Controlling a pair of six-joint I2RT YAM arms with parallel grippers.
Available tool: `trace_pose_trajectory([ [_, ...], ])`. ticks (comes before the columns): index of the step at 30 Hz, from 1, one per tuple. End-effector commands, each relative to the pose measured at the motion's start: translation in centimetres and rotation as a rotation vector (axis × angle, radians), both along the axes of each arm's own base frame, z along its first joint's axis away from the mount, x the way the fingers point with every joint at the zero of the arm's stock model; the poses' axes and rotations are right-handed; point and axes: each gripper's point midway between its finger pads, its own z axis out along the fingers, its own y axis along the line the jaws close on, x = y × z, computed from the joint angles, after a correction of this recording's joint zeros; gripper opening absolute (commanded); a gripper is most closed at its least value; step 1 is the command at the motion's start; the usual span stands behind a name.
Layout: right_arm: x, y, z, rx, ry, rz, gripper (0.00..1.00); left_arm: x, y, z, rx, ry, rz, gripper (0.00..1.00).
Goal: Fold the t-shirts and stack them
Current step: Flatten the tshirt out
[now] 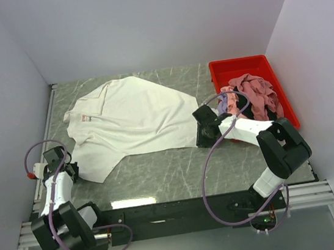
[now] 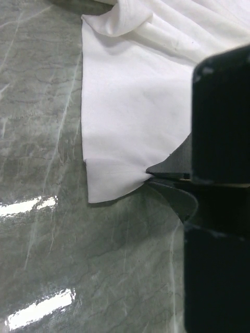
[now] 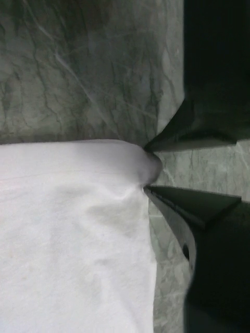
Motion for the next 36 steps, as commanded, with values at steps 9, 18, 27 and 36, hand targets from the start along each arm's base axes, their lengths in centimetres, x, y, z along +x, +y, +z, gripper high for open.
trace_pose_trajectory([
  [9, 2.4, 1.2, 2.2, -0.016, -0.089, -0.007, 0.00, 1.9, -0.4, 3.8, 0.041, -0.169, -0.075, 0.01],
  [18, 6.5, 0.5, 12.5, -0.033, -0.331, -0.029, 0.00, 6.4, -0.4, 14.7, 0.070, -0.430, -0.129, 0.01],
  [27, 8.5, -0.8, 28.0, 0.064, -0.630, -0.060, 0.00, 7.5, -0.2, 33.4, 0.269, -0.754, -0.187, 0.01],
  [36, 5.2, -3.1, 41.5, 0.117, -0.916, -0.009, 0.00, 2.7, -2.3, 50.4, 0.517, -1.081, -0.229, 0.01],
])
